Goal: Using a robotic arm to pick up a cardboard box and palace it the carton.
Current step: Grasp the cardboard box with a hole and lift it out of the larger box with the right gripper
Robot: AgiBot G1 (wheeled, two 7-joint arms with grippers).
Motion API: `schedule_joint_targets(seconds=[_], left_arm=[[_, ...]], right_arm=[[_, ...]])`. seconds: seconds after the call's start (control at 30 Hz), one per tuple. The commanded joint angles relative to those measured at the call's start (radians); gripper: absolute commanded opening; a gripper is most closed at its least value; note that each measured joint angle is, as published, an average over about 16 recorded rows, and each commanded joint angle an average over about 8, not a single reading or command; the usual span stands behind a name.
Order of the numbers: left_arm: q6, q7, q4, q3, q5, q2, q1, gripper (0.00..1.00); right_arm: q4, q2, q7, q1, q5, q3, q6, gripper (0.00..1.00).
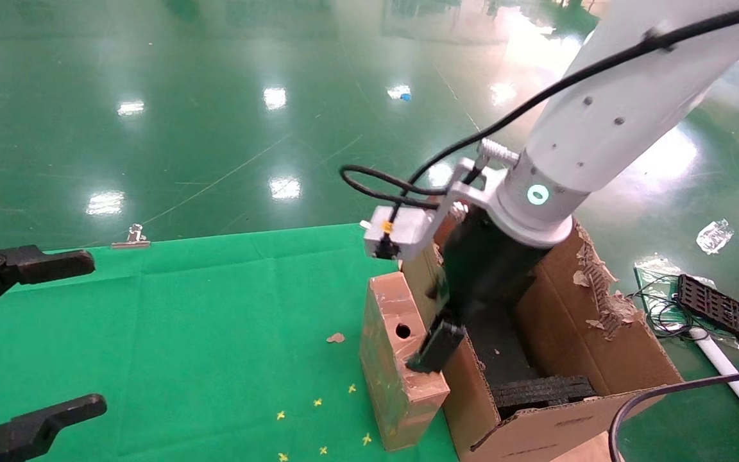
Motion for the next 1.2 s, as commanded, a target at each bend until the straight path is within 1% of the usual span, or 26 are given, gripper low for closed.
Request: schedule_joint_targets(seconds=[0.03,0.13,0.23,0.37,0.57,0.93,1.17,1.2], left_arm=[[0.0,0.0,0.0,0.0,0.0,0.0,0.0,1.0],[0.0,0.0,0.0,0.0,0.0,0.0,0.0,1.0],[0.0,0.0,0.0,0.001,0.0,0.0,0.0,1.0],[0.0,0.0,0.0,0.001,-0.001,0.0,0.0,1.0],[-0.001,0.001,0.0,0.001,-0.001,-0.001,0.0,1.0],[-0.001,0.001,0.0,0.002,-0.001,-0.001,0.0,1.0],[-0.001,0.001,0.0,0.002,-0.002,-0.001,-0.001,1.0],[-0.001,0.001,0.0,0.002,-0.002,-0.001,-0.001,1.0]], right_arm=[[-0.045,-0.01,0.088,-0.014,0.024,-0.012,-0.013,1.0],[-0.126,-0.029,0.14,-0.038,0.043,-0.026,-0.015,1.0],[-0.187,-0.043,0.165,-0.058,0.056,-0.033,-0.008,1.0],[-0.25,-0.05,0.167,-0.085,0.089,-0.028,0.003,1.0],[-0.323,-0.06,0.145,-0.11,0.131,-0.018,0.0,1.0],[-0.376,-0.064,0.111,-0.103,0.166,-0.014,-0.019,1.0],[-0.385,-0.077,0.11,-0.126,0.162,-0.032,-0.004,1.0],[-0.385,-0.081,0.11,-0.13,0.156,-0.036,0.001,0.94]])
